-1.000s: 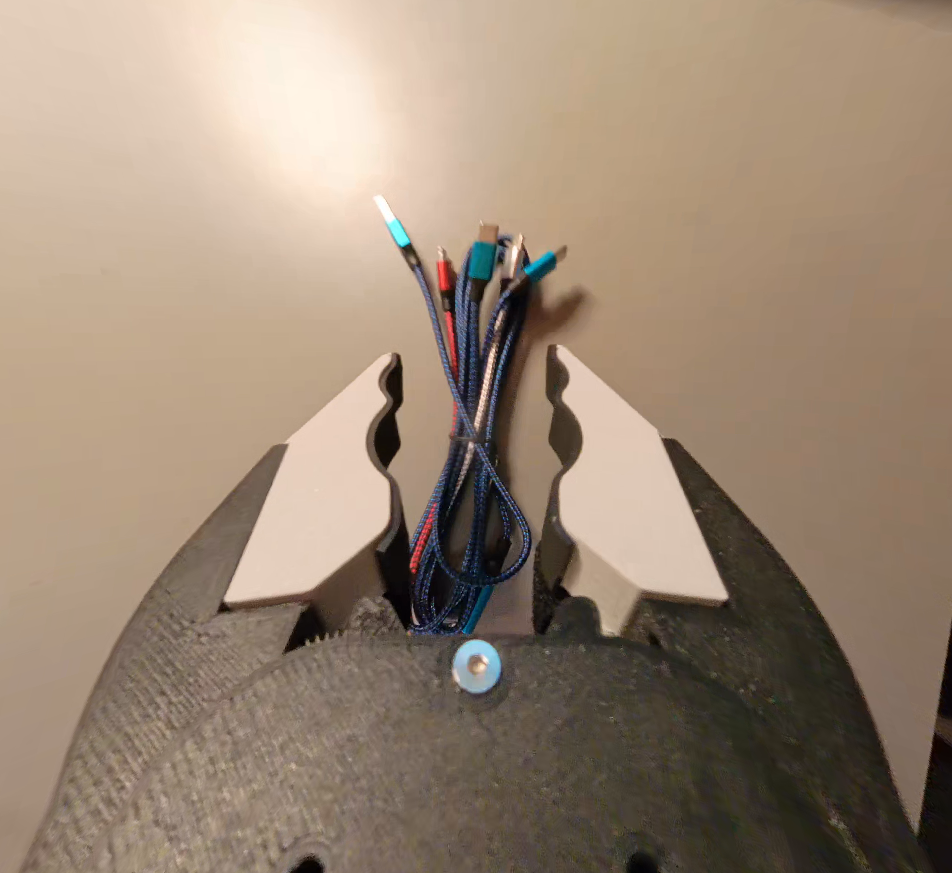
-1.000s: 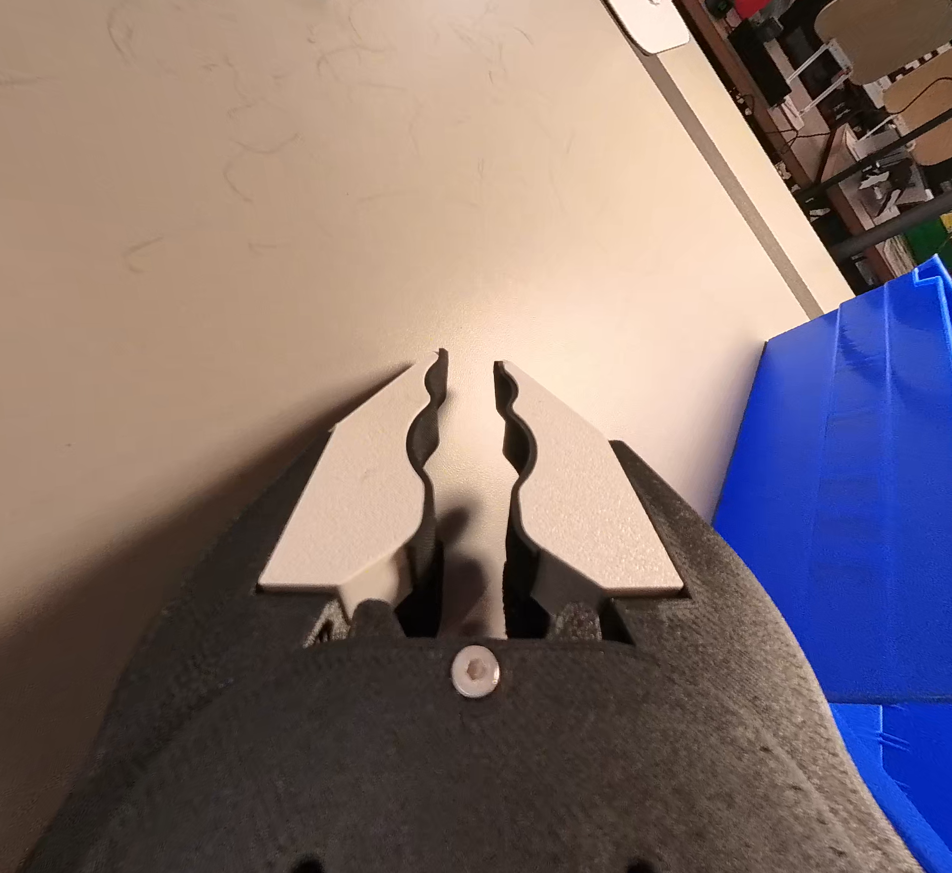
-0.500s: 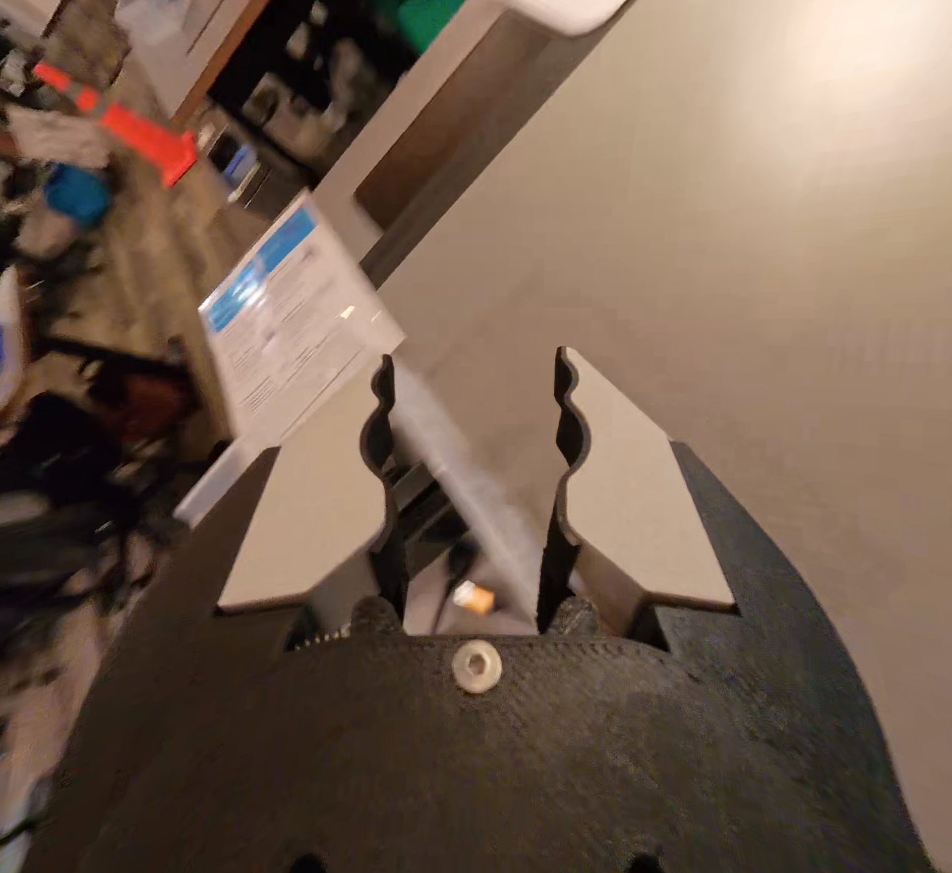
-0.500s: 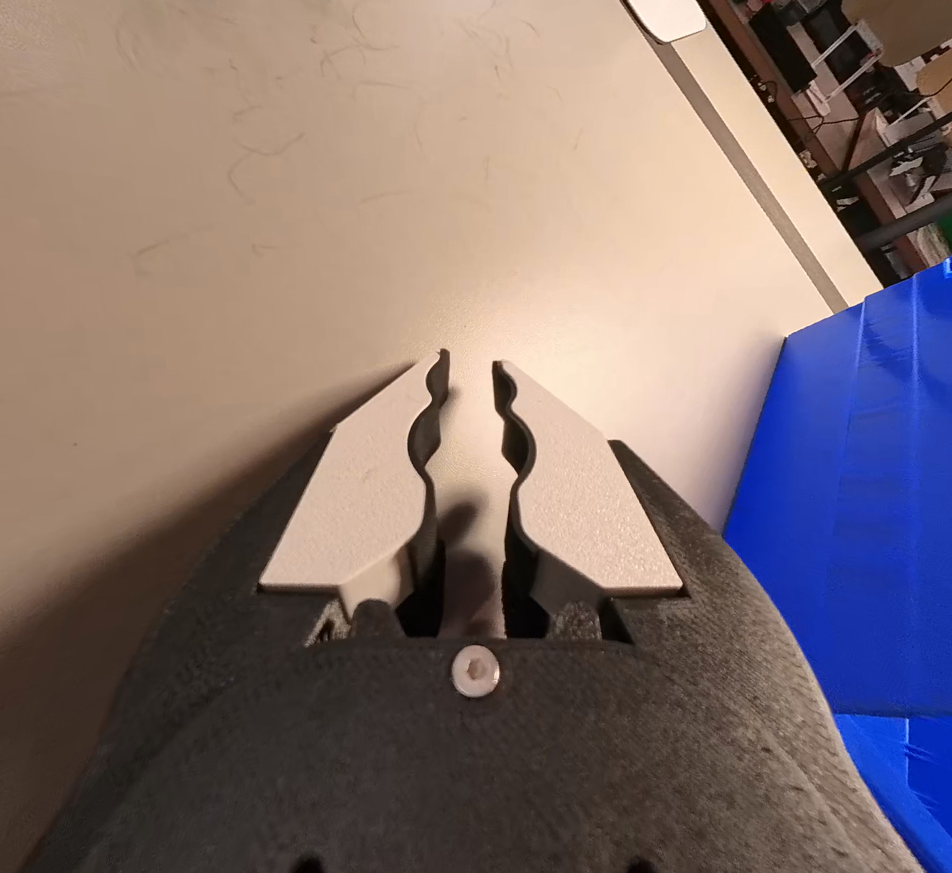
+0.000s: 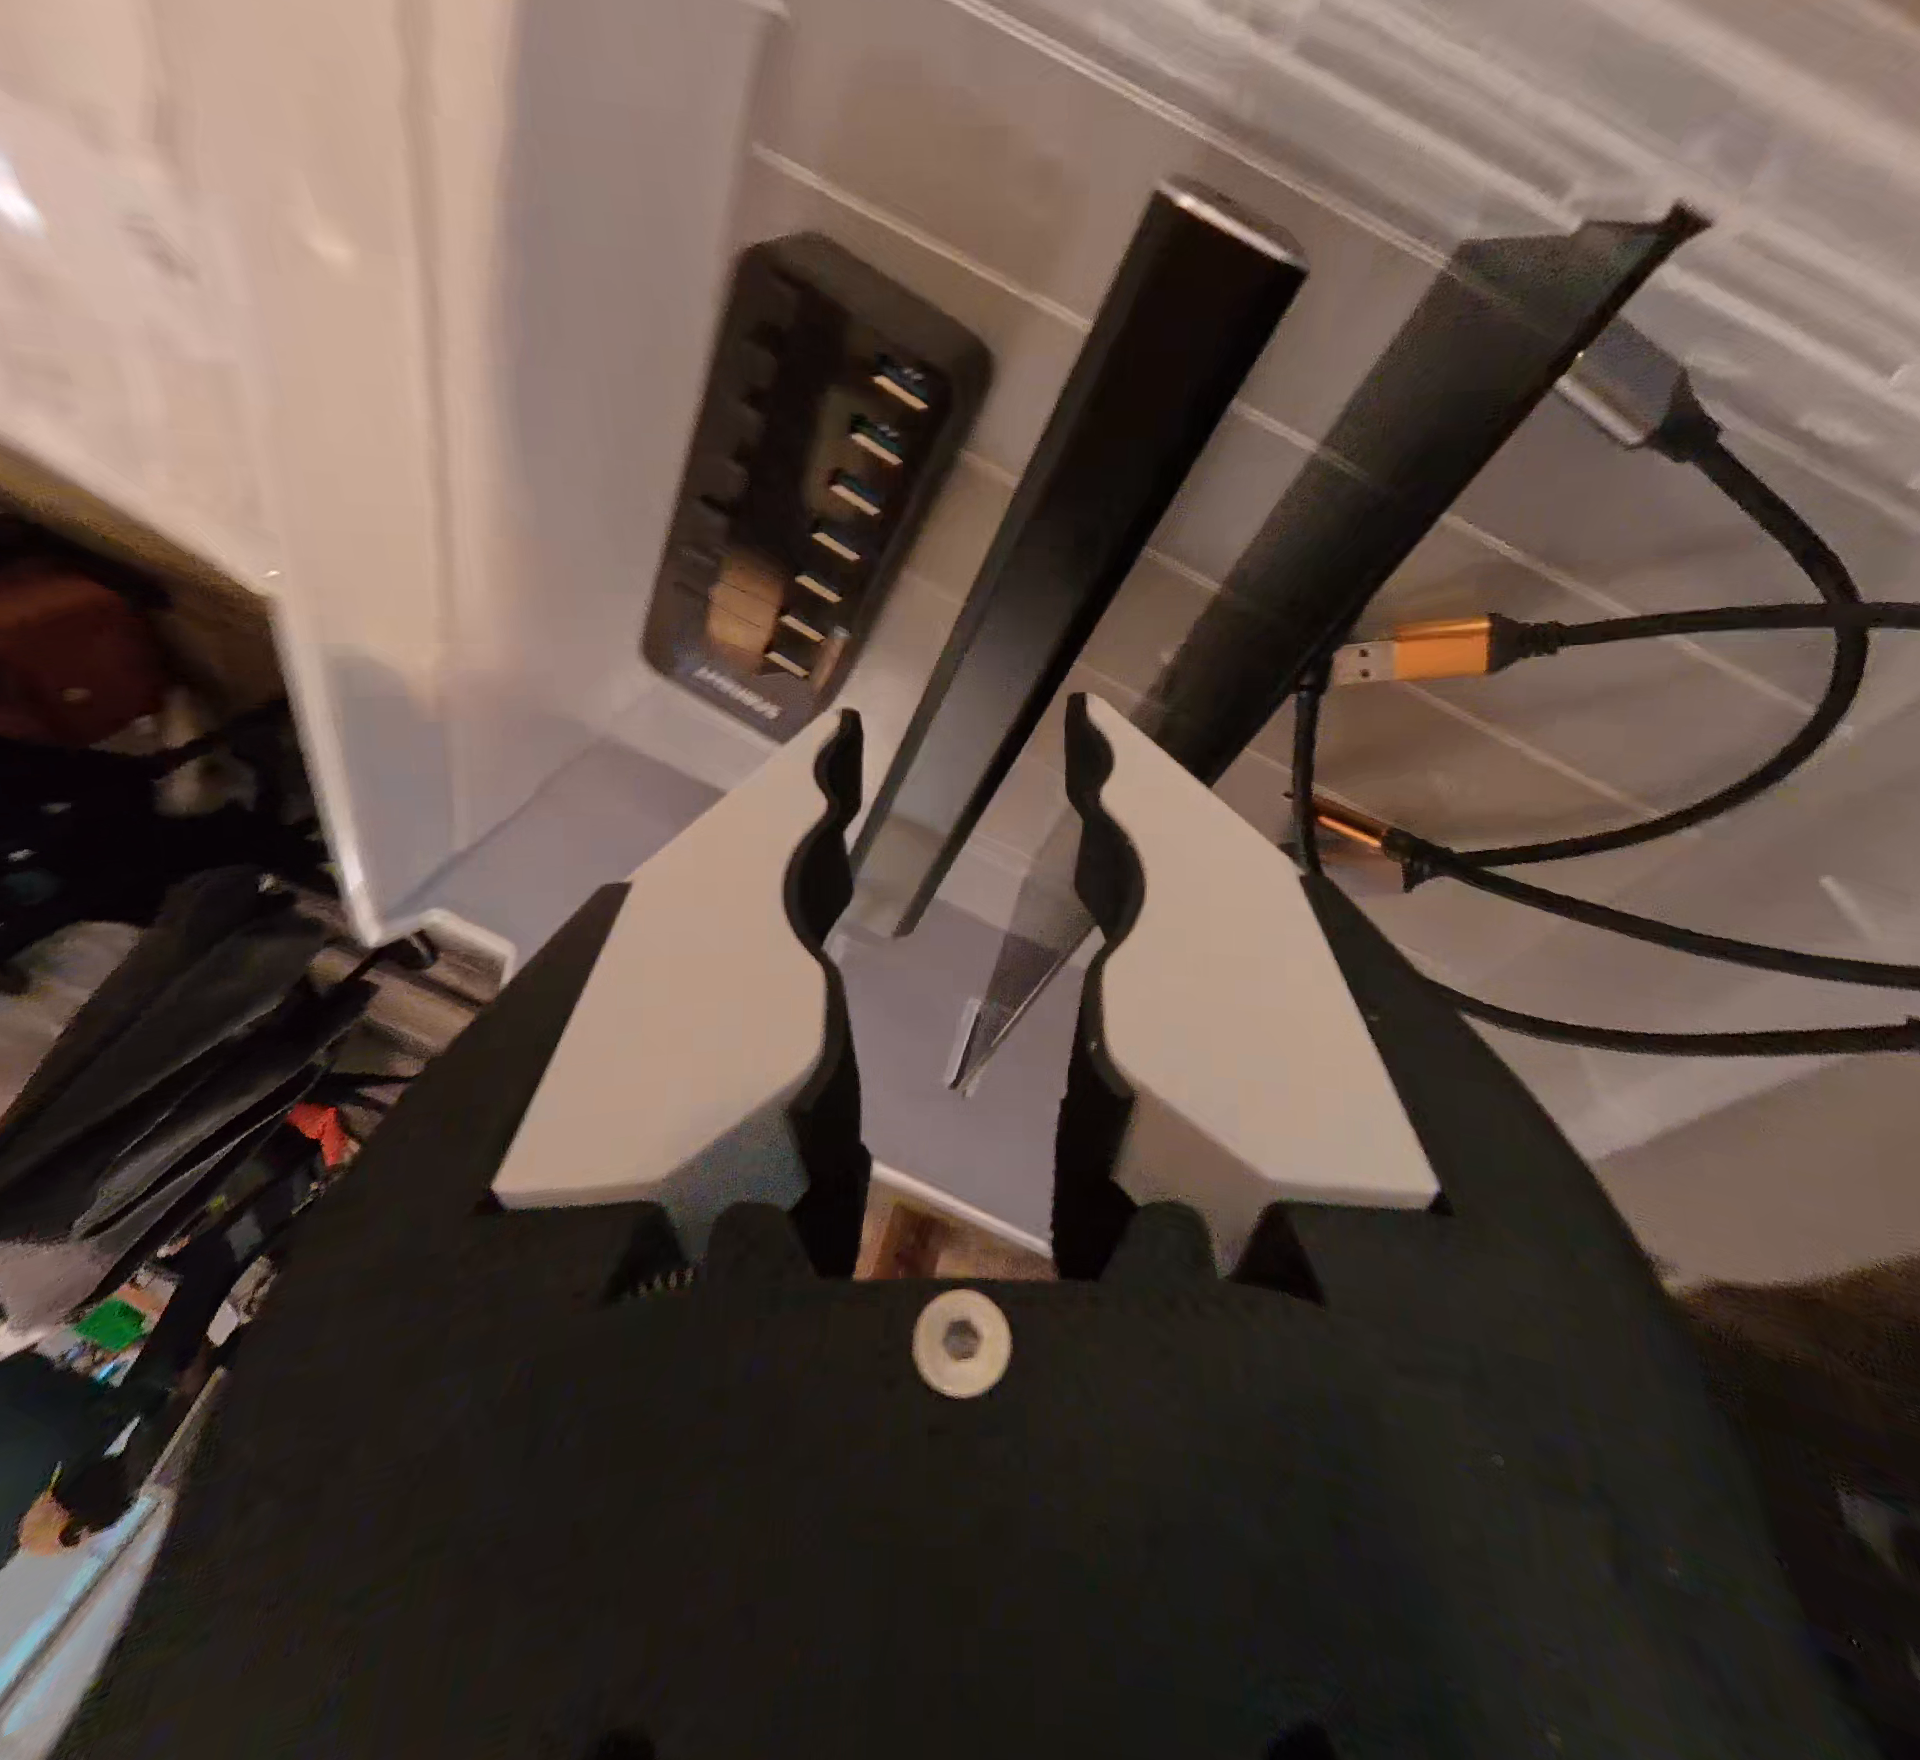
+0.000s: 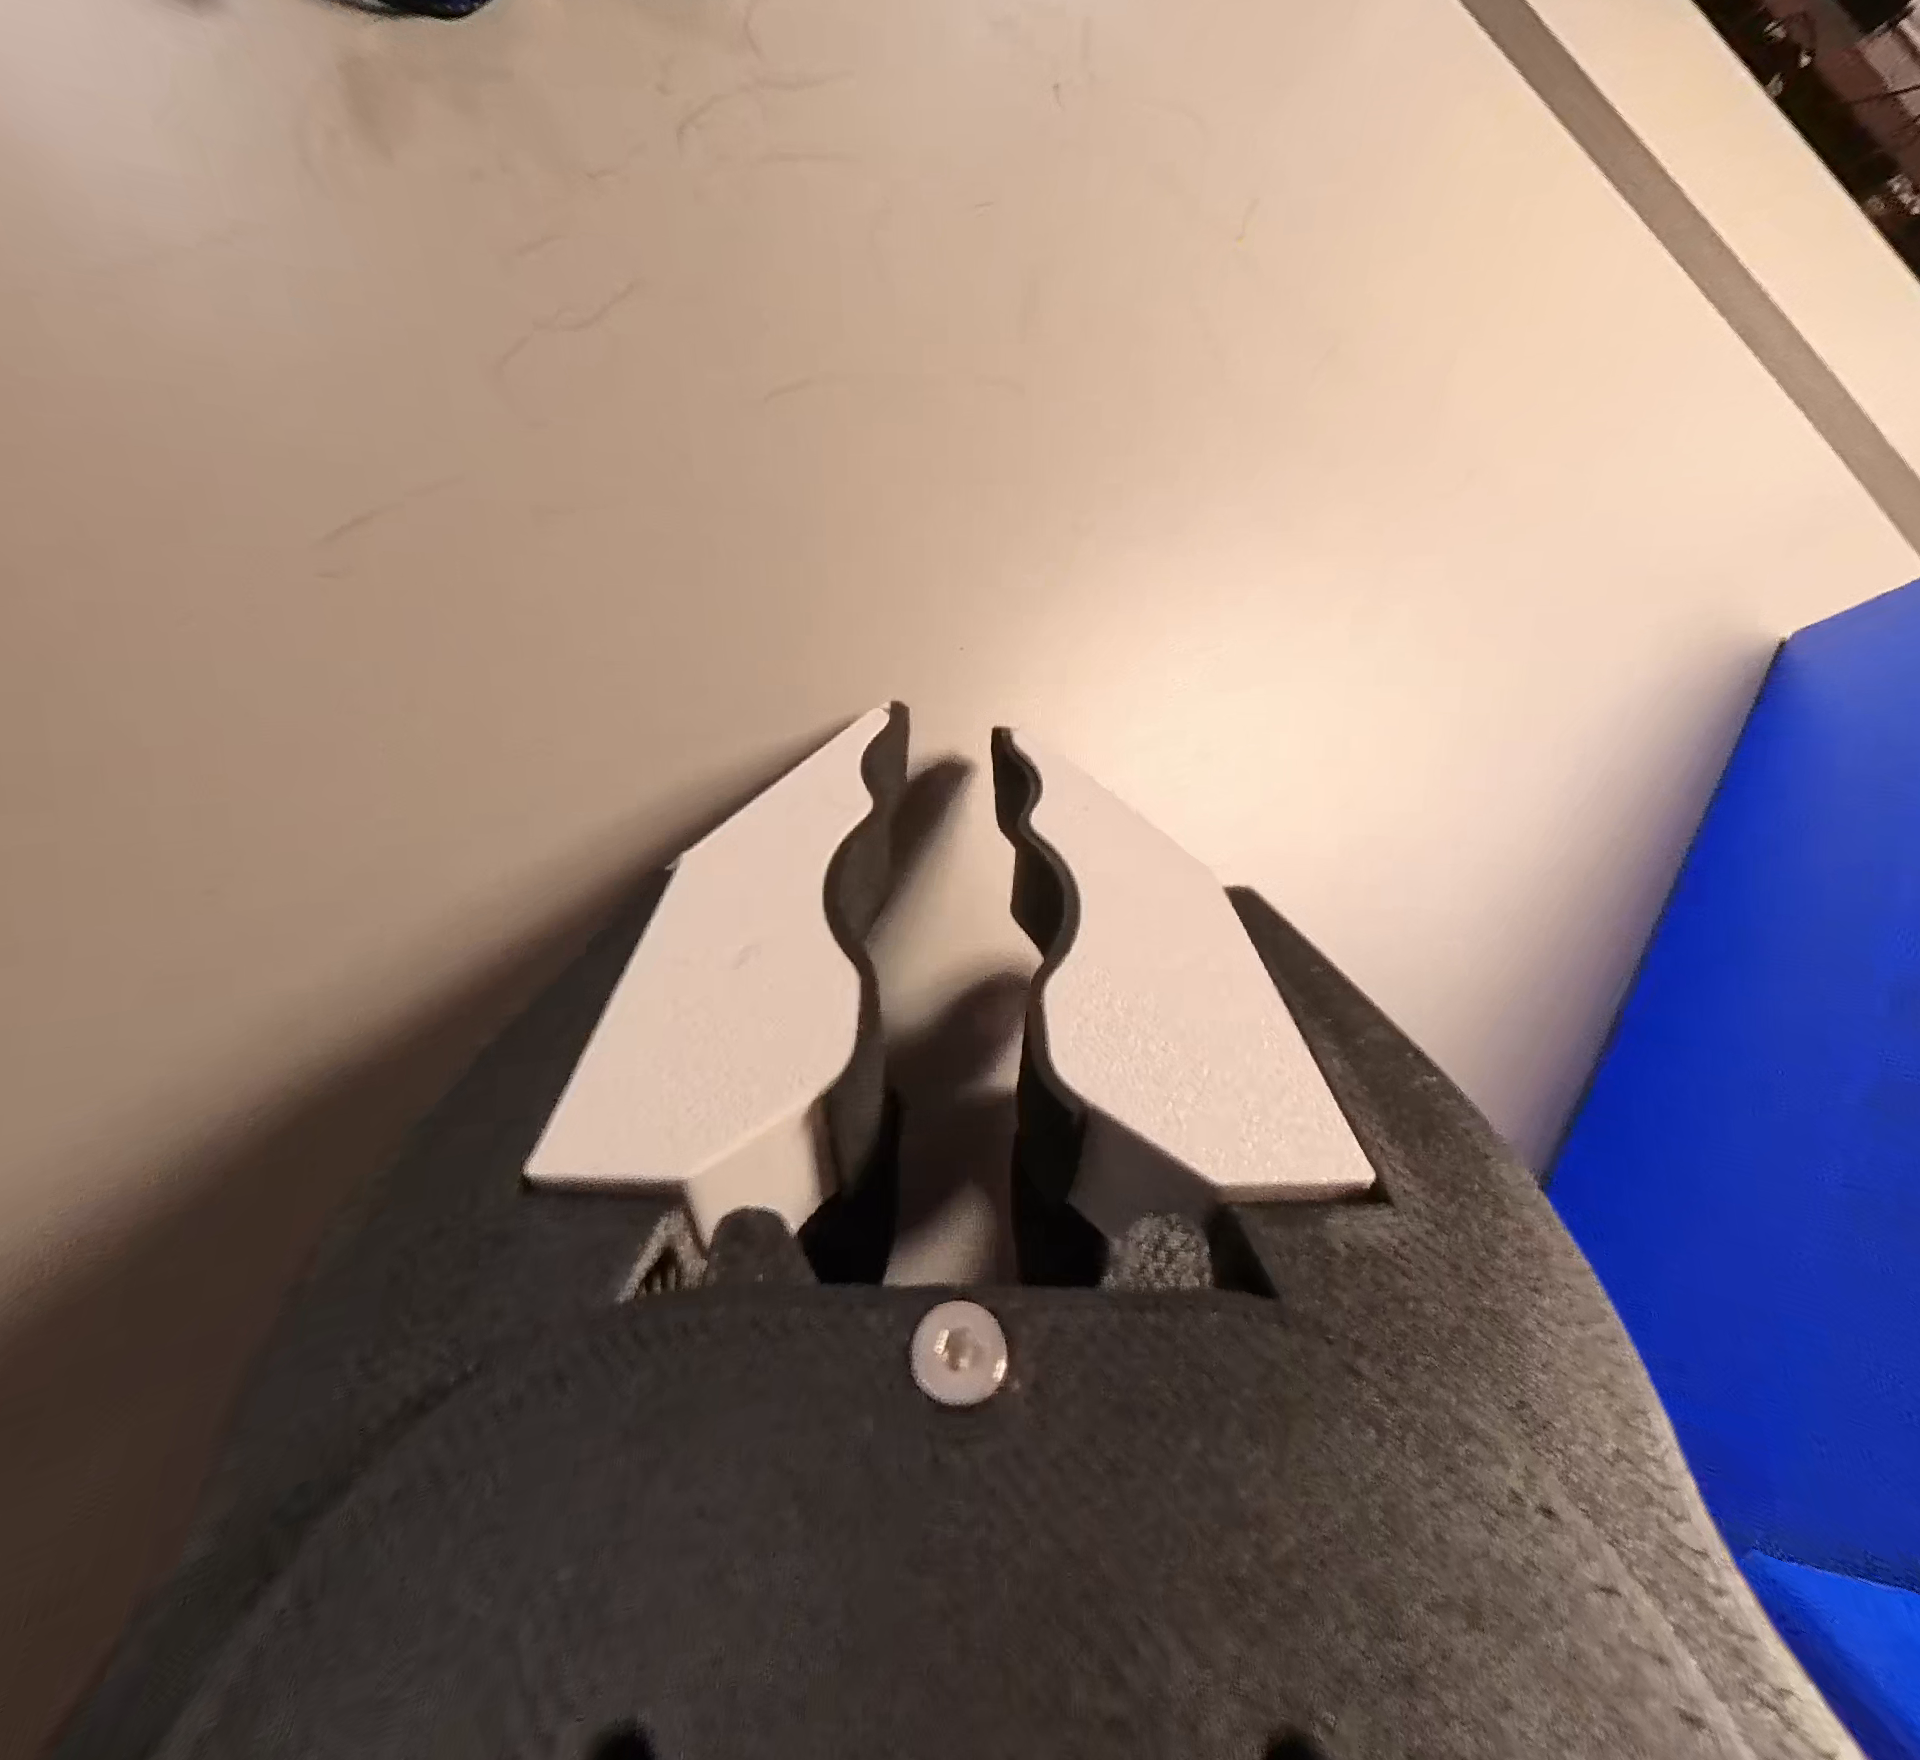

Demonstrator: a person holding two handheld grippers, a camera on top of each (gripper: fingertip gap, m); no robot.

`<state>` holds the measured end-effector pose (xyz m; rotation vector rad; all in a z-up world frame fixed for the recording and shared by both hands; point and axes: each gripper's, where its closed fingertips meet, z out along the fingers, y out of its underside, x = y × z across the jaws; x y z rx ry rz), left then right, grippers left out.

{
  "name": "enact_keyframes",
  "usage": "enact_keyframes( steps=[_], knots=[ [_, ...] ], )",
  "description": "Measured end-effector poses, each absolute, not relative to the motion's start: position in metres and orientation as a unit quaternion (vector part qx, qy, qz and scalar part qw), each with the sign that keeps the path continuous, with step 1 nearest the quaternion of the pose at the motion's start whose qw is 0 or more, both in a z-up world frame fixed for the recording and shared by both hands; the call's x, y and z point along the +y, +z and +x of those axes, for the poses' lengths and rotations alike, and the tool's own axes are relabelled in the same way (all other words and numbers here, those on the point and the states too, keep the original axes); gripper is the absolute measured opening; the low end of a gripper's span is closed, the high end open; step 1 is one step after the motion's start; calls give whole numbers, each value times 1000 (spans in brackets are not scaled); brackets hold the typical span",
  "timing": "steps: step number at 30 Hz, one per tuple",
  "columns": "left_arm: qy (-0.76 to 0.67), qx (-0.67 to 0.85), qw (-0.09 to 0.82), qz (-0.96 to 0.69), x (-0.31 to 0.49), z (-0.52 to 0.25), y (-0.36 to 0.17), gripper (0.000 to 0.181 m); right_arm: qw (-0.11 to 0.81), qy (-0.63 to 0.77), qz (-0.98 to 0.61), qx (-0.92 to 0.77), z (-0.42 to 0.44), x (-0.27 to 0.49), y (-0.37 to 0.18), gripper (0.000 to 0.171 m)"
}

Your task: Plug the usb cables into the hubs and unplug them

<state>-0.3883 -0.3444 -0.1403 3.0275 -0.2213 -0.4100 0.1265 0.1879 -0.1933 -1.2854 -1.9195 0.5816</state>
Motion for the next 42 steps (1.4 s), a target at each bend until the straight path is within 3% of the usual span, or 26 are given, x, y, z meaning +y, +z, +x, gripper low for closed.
enact_keyframes(
  steps=[11, 17, 25, 31, 35, 38, 42],
  knots=[
    [-45, -122, 122, 984, -335, -379, -189, 37, 355, 233, -523, -739, 125, 193, -195, 19],
    [-97, -103, 38, 989, -323, -382, -167, 32, 361, 230, -517, -741, 125, 192, -194, 18],
    [-256, -53, -144, 954, -298, -379, -70, 32, 384, 219, -492, -750, 127, 188, -192, 16],
    [-300, -30, -341, 890, -221, -321, 5, 32, 385, 222, -484, -754, 127, 186, -192, 16],
    [-237, -30, -499, 833, -140, -255, 22, 30, 371, 246, -481, -755, 118, 178, -189, 29],
    [-148, -55, -604, 781, -71, -195, 11, 31, 373, 316, -472, -733, 94, 161, -167, 30],
    [-3, -75, -668, 740, 17, -126, -22, 31, 376, 397, -434, -716, 53, 135, -123, 32]
  ],
)
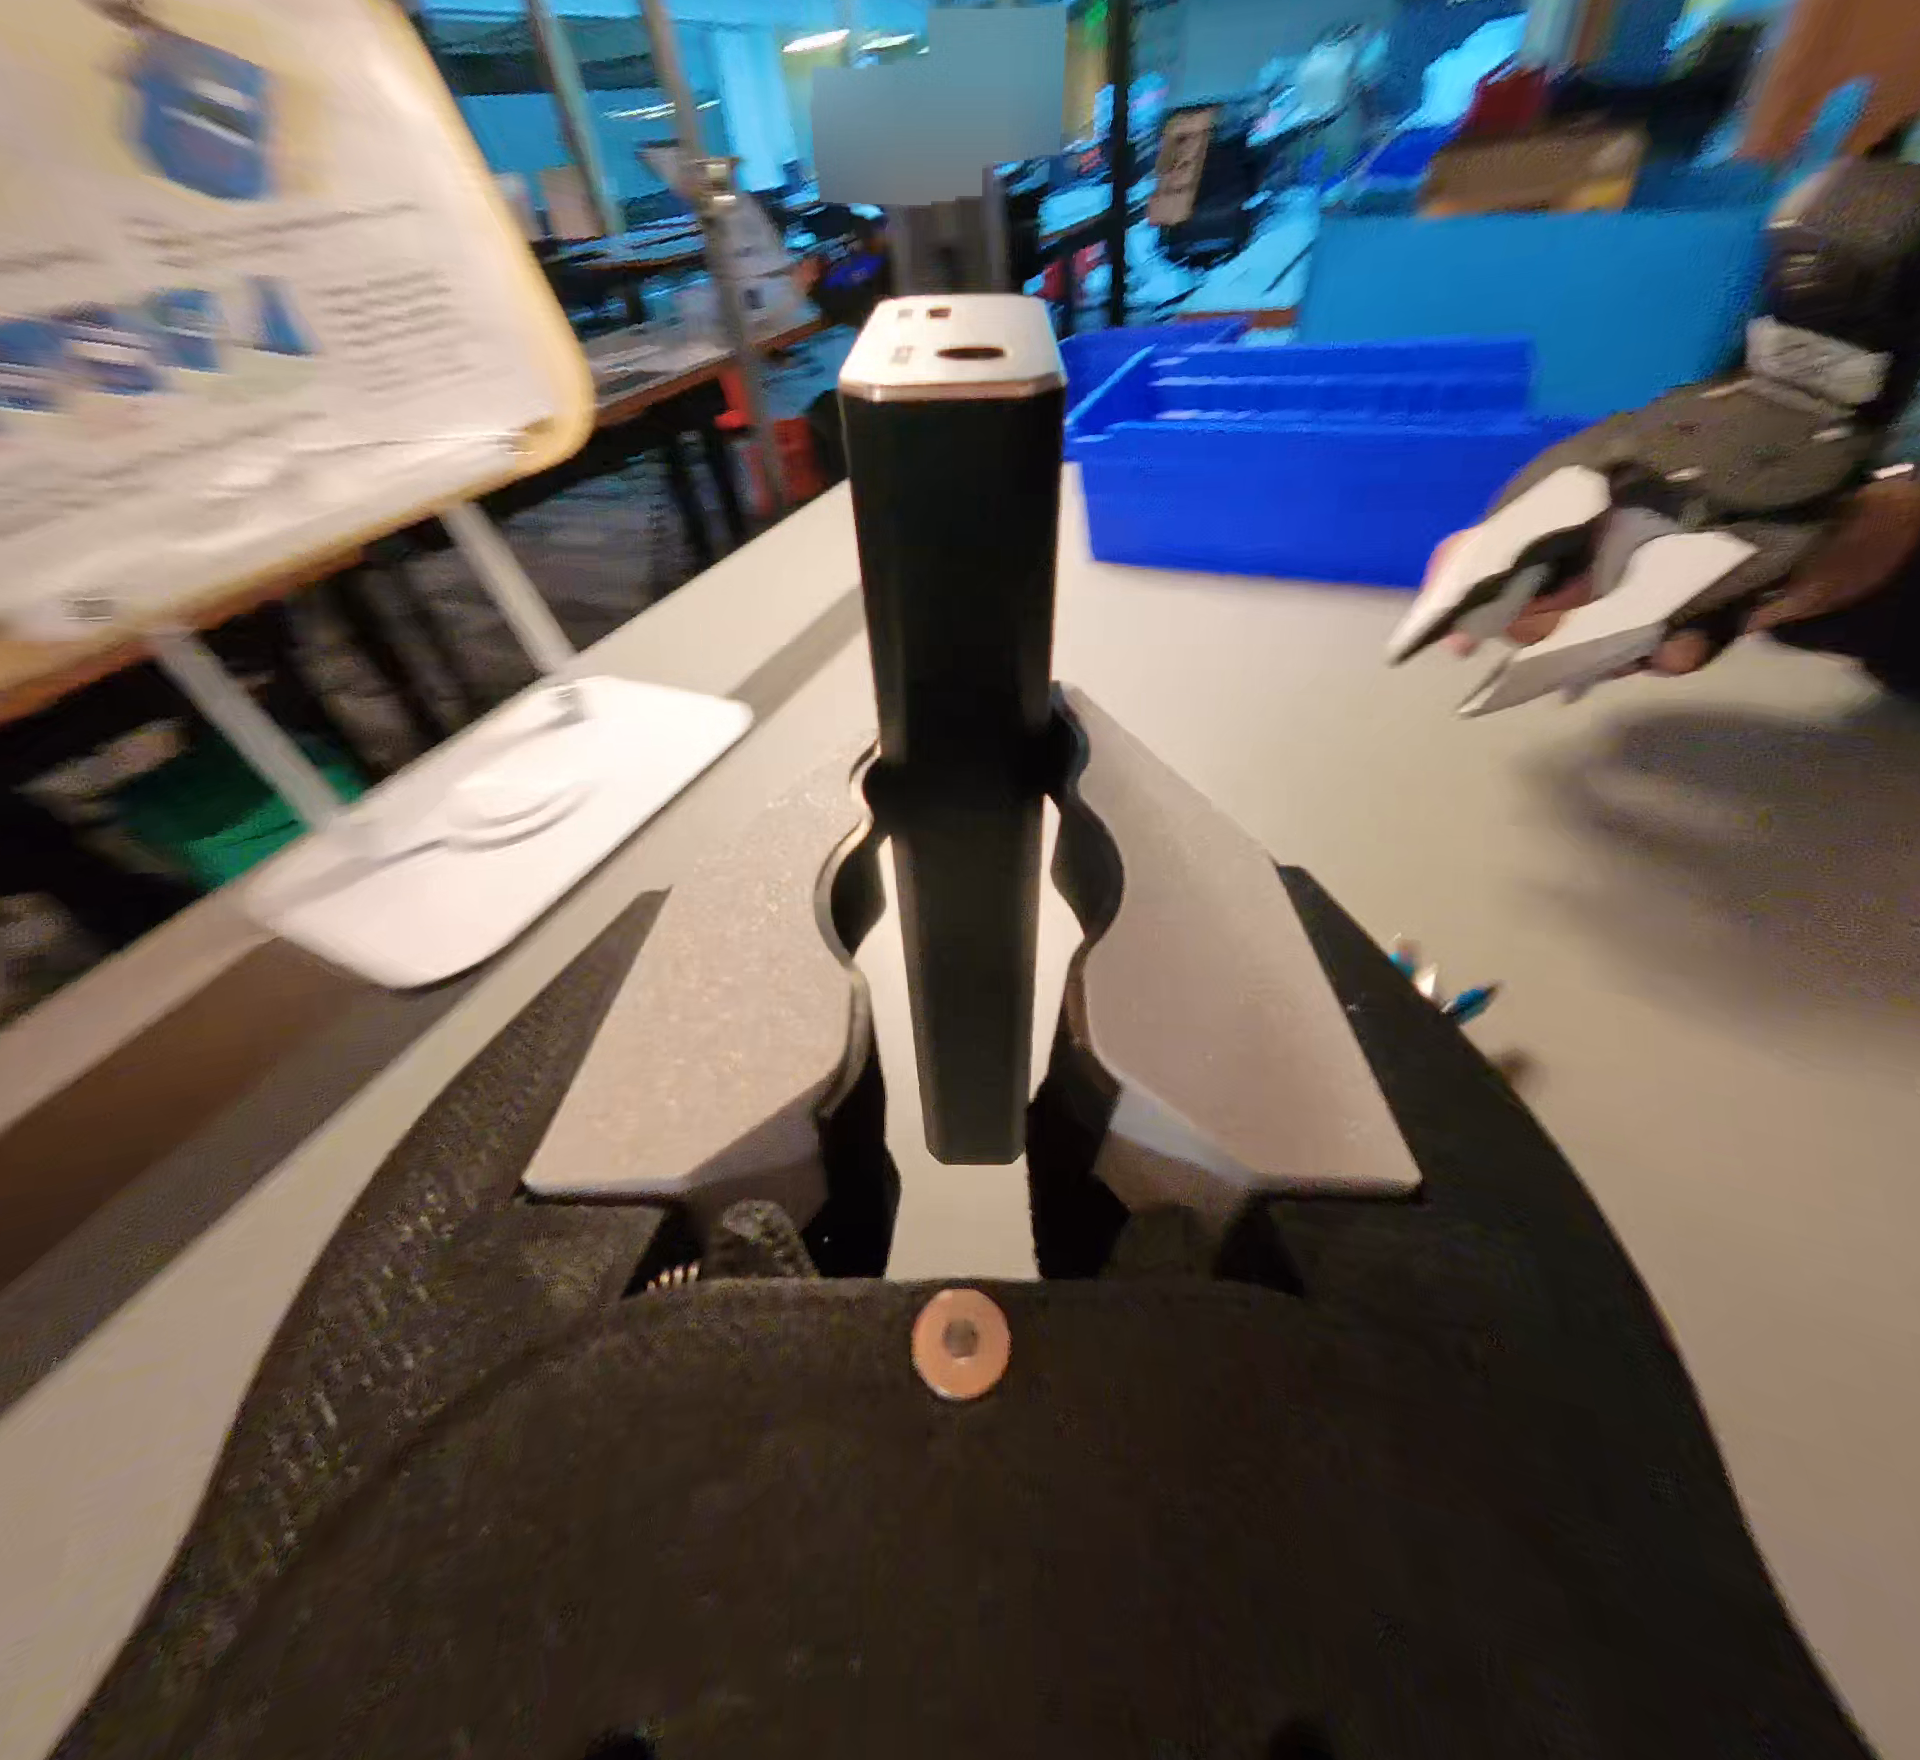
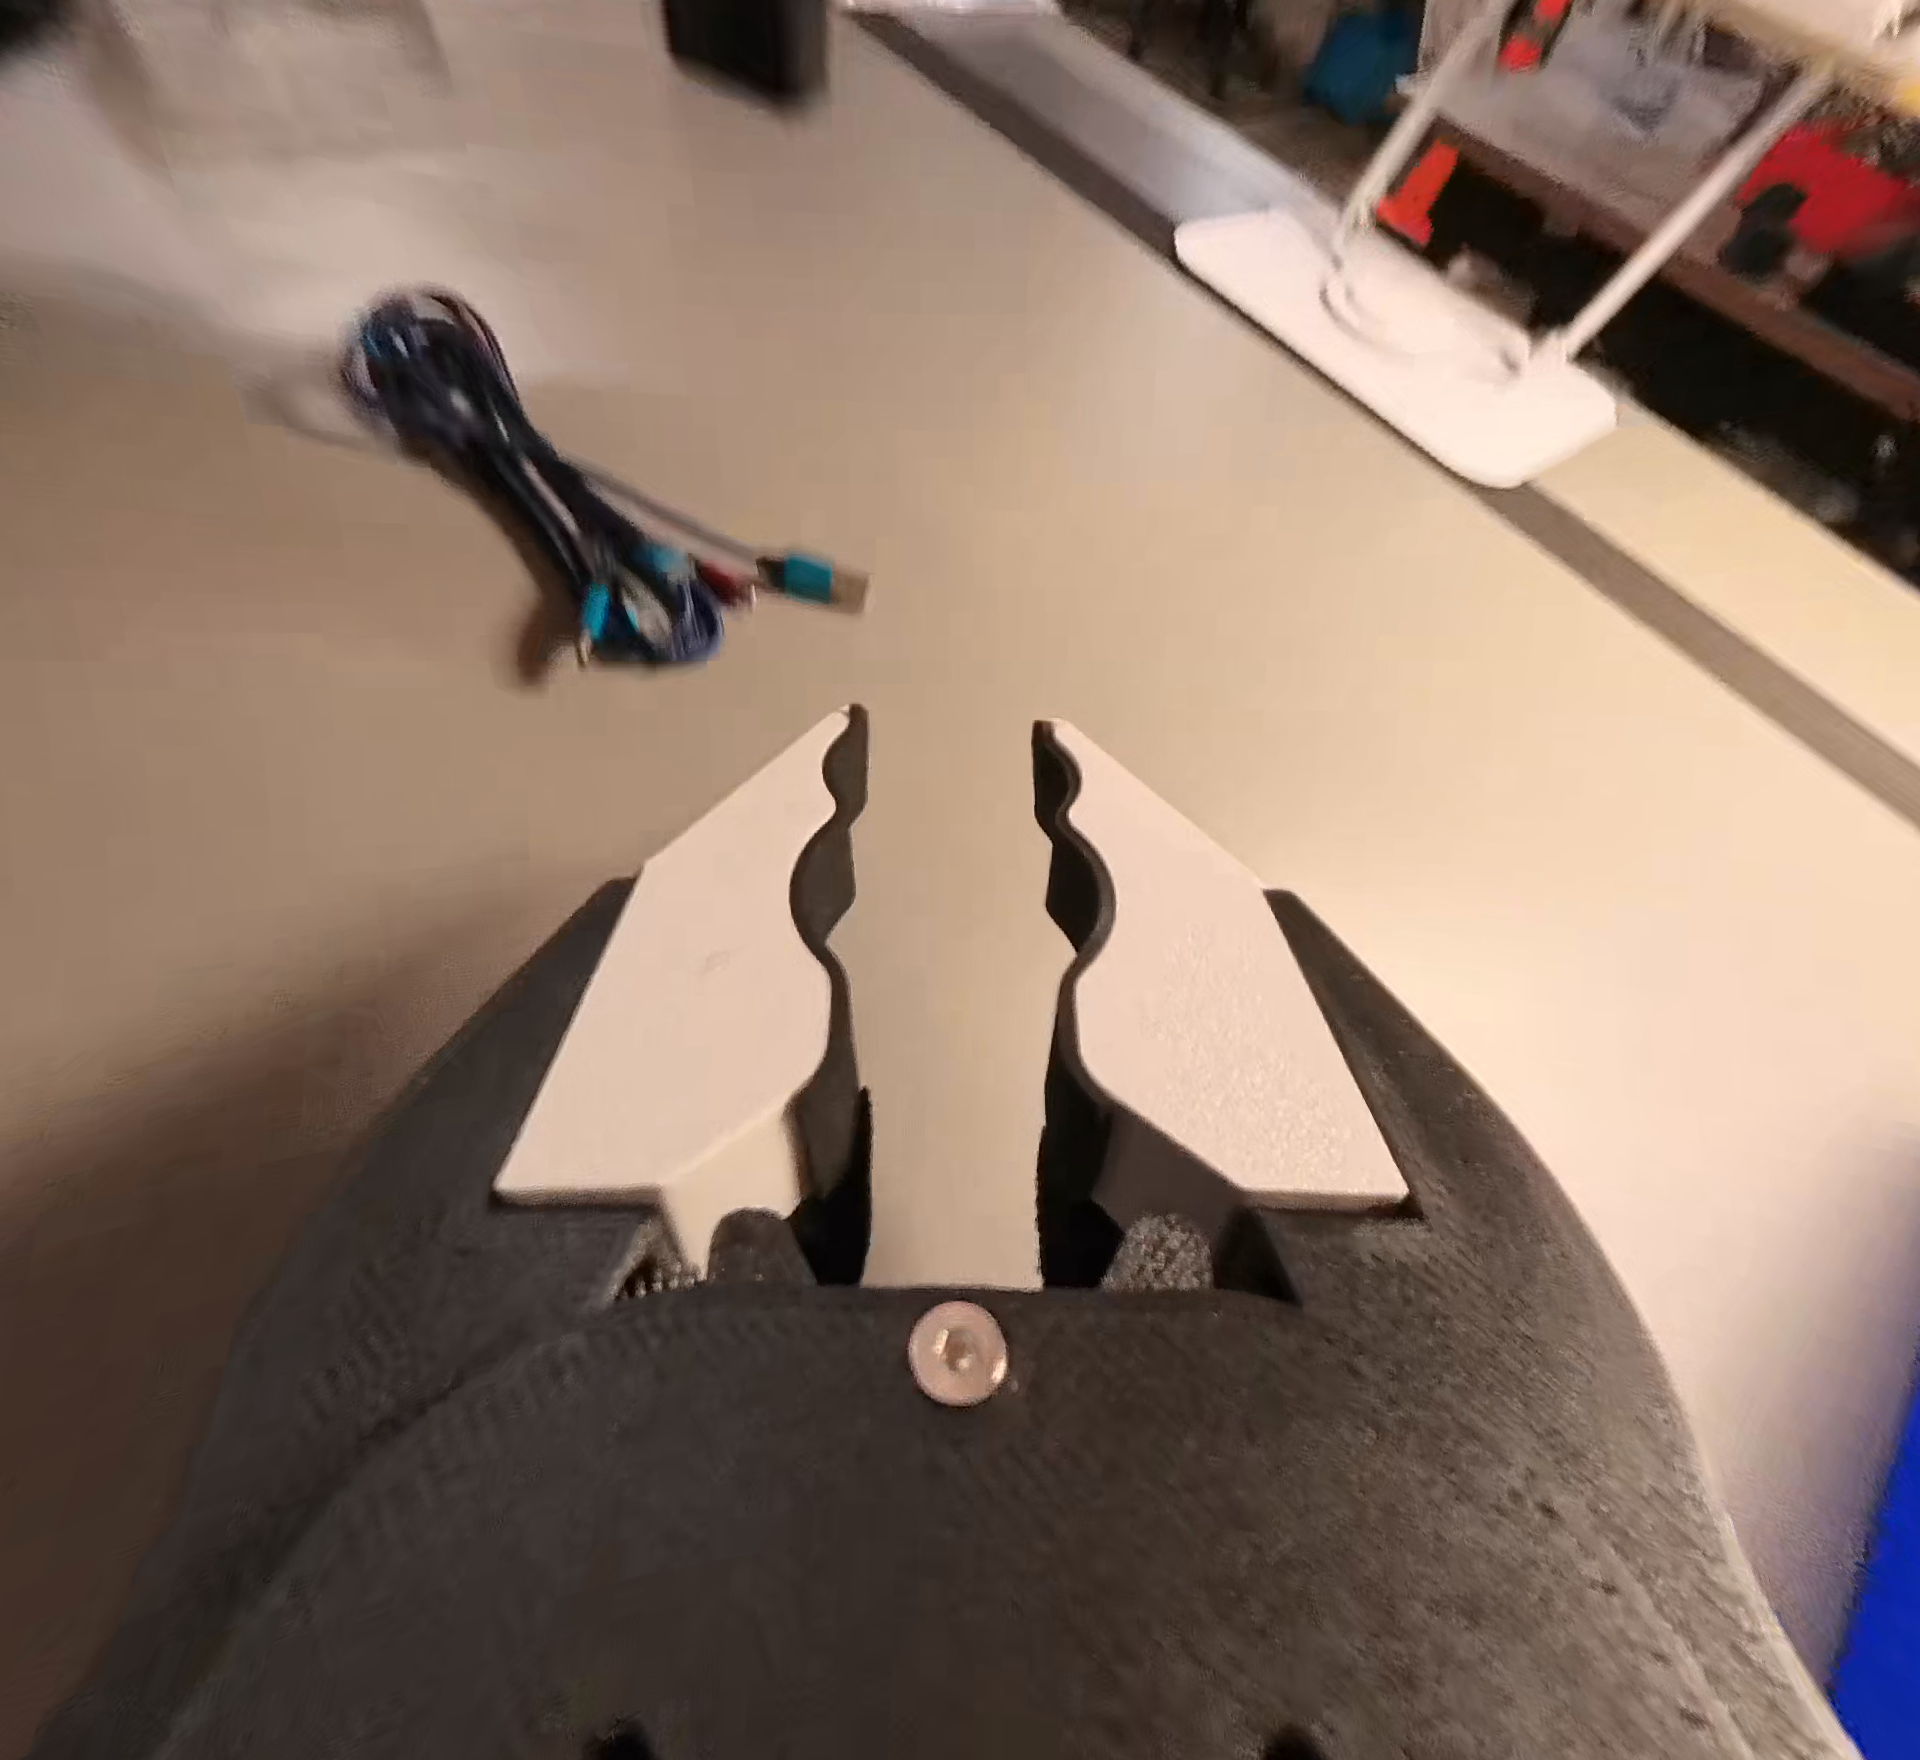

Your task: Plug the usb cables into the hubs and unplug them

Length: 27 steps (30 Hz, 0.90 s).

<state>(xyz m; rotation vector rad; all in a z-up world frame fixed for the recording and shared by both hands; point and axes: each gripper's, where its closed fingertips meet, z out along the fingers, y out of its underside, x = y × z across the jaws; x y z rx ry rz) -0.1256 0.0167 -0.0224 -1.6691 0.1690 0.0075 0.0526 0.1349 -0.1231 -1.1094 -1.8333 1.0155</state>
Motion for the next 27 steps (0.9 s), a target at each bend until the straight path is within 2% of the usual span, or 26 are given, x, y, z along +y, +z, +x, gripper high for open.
enact_keyframes(
  steps=[3, 7, 11, 13, 16, 20, 27],
  knots=[
    [-72, 97, 667, -735, 67, -85, -46, 30, 379, 429, -396, -718, 18, 122, -96, 39],
    [-88, 133, 637, -755, 103, -56, -75, 30, 375, 458, -352, -725, -27, 117, -81, 56],
    [-85, 136, 615, -772, 109, -55, -100, 30, 289, 538, -359, -706, -54, 106, -90, 69],
    [-112, 124, 626, -761, 104, -57, -101, 31, 273, 555, -352, -702, -58, 99, -102, 68],
    [-132, 119, 640, -748, 100, -57, -101, 31, 286, 498, -336, -747, -58, 96, -135, 67],
    [-131, 119, 652, -737, 100, -56, -101, 31, 304, 482, -322, -756, -53, 92, -138, 60],
    [-124, 117, 654, -737, 100, -55, -101, 31, 311, 456, -328, -766, -50, 93, -145, 59]
  ],
)
